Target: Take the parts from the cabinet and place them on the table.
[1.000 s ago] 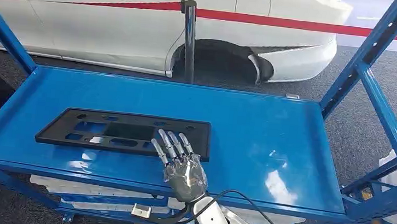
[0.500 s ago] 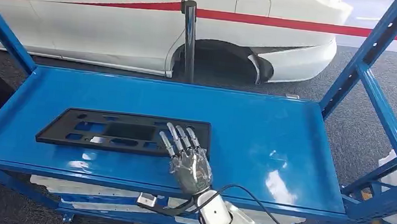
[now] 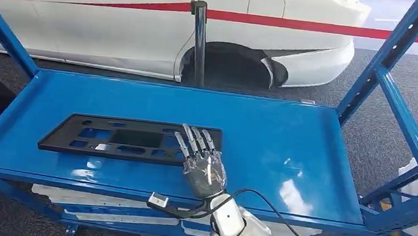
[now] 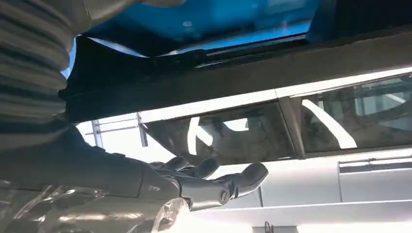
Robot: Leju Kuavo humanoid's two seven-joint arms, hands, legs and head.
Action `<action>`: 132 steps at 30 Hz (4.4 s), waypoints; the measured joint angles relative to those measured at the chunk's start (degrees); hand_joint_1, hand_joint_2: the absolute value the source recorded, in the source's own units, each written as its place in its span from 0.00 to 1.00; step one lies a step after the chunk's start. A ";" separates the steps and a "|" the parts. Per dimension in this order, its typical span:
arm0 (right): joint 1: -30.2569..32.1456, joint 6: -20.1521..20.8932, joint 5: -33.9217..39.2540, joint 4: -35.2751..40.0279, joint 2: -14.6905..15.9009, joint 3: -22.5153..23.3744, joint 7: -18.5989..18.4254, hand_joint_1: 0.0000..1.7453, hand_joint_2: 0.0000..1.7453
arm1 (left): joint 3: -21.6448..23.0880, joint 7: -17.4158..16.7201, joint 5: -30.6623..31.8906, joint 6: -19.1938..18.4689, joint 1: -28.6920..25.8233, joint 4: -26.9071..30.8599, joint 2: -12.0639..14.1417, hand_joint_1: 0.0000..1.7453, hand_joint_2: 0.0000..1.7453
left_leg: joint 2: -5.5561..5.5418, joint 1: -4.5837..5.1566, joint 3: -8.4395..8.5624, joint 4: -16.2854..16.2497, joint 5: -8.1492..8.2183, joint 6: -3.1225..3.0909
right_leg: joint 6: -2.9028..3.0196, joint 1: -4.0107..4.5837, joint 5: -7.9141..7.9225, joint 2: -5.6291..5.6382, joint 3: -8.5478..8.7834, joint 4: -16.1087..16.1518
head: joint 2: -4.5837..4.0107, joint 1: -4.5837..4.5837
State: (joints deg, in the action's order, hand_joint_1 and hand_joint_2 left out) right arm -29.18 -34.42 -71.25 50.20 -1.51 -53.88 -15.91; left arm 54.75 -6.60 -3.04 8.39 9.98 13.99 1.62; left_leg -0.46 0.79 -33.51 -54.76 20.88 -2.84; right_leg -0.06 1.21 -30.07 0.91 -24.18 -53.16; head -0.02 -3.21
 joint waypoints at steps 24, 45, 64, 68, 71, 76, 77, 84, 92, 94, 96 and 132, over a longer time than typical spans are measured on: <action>-0.74 -0.15 1.66 -4.94 -1.20 0.55 0.20 0.92 1.00 | 0.68 -0.09 0.72 -0.15 0.12 0.00 0.00 0.00 0.00 | 0.03 -0.01 0.26 0.00 0.00 0.00 | 0.00 0.00 0.00 0.02 0.24 0.01 | 0.00 0.00; -1.02 -0.48 3.02 -6.77 -1.62 0.66 0.79 0.85 1.00 | 0.98 0.07 -0.24 -0.22 0.43 0.00 -0.02 0.00 0.00 | 0.07 -0.06 0.32 0.03 -0.05 0.13 | 0.11 0.04 0.06 0.06 0.29 0.01 | 0.00 0.00; -1.96 -0.92 5.90 -4.65 -2.05 1.27 2.01 1.00 1.00 | 0.98 0.09 -1.07 0.04 0.31 0.00 -0.02 0.00 0.00 | 0.05 -0.06 0.30 0.03 -0.07 0.15 | 0.13 0.04 0.09 0.05 0.29 0.01 | 0.00 0.00; -1.54 -0.87 7.26 -1.68 -1.84 1.51 2.06 1.00 1.00 | 0.96 0.13 -1.47 0.24 0.17 0.00 0.00 0.00 0.00 | 0.04 -0.06 0.27 0.02 -0.08 0.14 | 0.13 0.04 0.09 0.04 0.26 0.01 | 0.00 0.00; -0.81 -1.01 10.71 1.80 -1.38 2.30 3.39 1.00 1.00 | 0.96 0.22 -1.86 0.61 -0.16 0.00 0.00 0.00 0.00 | 0.05 -0.05 0.22 0.01 -0.08 0.14 | 0.13 0.04 0.10 0.05 0.18 0.01 | 0.00 0.00; 1.21 -0.96 18.78 12.34 0.59 4.09 3.71 1.00 1.00 | 0.96 0.85 -2.82 1.25 -0.74 0.00 0.04 0.00 0.00 | 0.04 -0.05 -0.11 0.00 -0.11 0.14 | 0.12 0.04 0.16 0.03 -0.19 -0.01 | 0.00 0.00; 1.30 -0.98 20.42 15.29 1.27 4.72 3.69 1.00 1.00 | 0.96 0.94 -3.13 1.38 -0.95 0.00 0.07 0.00 0.00 | 0.05 -0.05 -0.14 -0.01 -0.11 0.14 | 0.13 0.04 0.18 0.04 -0.25 -0.01 | 0.00 0.00; 1.47 -1.03 36.51 37.02 6.93 10.77 5.00 1.00 1.00 | 0.92 1.97 -5.50 1.97 -1.77 0.00 0.28 0.00 0.00 | 0.05 -0.05 -0.35 -0.02 -0.11 0.14 | 0.13 0.04 0.17 0.04 -0.46 -0.01 | 0.00 0.02; 3.71 -1.05 64.21 59.68 11.89 19.51 14.71 1.00 1.00 | -2.53 21.82 -15.47 4.11 -1.75 0.00 0.44 0.00 0.00 | 0.04 -0.08 -0.44 -0.02 -0.11 0.14 | 0.13 0.03 0.17 0.04 -0.57 0.00 | 0.00 0.00; 4.70 -1.05 67.13 65.17 12.83 22.01 15.15 1.00 1.00 | -4.05 30.99 -18.58 2.53 -1.20 0.02 0.44 0.00 0.00 | 0.04 -0.07 -0.44 -0.02 -0.11 0.14 | 0.13 0.02 0.18 0.04 -0.58 0.00 | 0.00 0.02; 5.12 -1.05 68.15 69.84 13.66 23.74 15.19 1.00 1.00 | -5.58 36.07 -20.88 0.24 -0.35 0.09 0.39 0.00 0.00 | 0.05 -0.07 -0.45 -0.02 -0.11 0.14 | 0.13 0.03 0.18 0.06 -0.58 0.00 | 0.00 0.00; 12.75 6.36 99.95 84.61 15.41 23.61 41.13 1.00 1.00 | -9.64 12.13 -15.45 3.15 -1.28 0.63 -0.72 0.00 0.00 | 0.28 -2.57 -1.41 0.88 -1.56 1.31 | -6.18 -4.33 1.13 -1.02 -2.65 -2.46 | 0.00 0.26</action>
State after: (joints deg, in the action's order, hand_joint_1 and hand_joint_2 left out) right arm -16.43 -28.07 28.70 134.81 13.90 -30.27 25.22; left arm 45.11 5.53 -18.49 11.54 8.69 14.62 0.89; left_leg -0.18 -1.77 -34.92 -53.88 19.32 -1.53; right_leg -6.24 -3.12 -28.94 -0.11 -26.83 -55.61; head -0.02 -2.95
